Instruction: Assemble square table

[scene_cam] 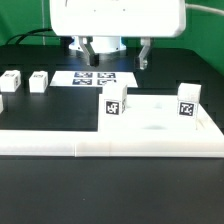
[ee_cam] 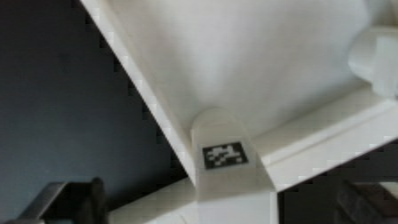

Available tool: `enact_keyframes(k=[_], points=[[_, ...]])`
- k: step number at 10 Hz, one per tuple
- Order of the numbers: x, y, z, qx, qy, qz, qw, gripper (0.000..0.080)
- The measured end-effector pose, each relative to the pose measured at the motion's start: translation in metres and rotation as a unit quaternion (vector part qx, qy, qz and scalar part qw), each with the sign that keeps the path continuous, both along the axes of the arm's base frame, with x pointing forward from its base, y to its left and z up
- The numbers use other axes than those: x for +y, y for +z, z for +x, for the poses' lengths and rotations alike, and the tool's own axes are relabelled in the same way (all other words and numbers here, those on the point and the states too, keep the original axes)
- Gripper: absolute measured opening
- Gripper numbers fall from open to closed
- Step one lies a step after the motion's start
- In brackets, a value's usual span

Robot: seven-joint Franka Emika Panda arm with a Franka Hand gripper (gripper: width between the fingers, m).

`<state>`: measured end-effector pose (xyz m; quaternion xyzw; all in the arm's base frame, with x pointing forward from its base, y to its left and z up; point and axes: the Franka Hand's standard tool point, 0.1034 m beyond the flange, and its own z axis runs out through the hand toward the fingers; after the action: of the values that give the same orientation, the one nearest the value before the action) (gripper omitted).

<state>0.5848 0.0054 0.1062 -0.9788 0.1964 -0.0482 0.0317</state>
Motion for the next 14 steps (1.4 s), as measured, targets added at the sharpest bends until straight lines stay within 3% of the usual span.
enact_keyframes(k=[2, 6, 8, 9, 12, 14], points=[[-0.015, -0.004, 0.0, -0.007, 0.042, 0.001, 0.999, 0.0649], [-0.014, -0.005, -0.001, -0.005, 0.044, 0.002, 0.999, 0.0649], [-0.028, -0.029, -0.015, 0.023, 0.066, 0.004, 0.998, 0.0649], [-0.026, -0.041, -0.02, 0.033, 0.069, 0.002, 0.997, 0.0649], [-0.032, -0.076, -0.02, 0.02, 0.063, -0.028, 0.997, 0.0649], [-0.031, -0.077, -0.018, 0.015, 0.061, -0.031, 0.998, 0.0649]])
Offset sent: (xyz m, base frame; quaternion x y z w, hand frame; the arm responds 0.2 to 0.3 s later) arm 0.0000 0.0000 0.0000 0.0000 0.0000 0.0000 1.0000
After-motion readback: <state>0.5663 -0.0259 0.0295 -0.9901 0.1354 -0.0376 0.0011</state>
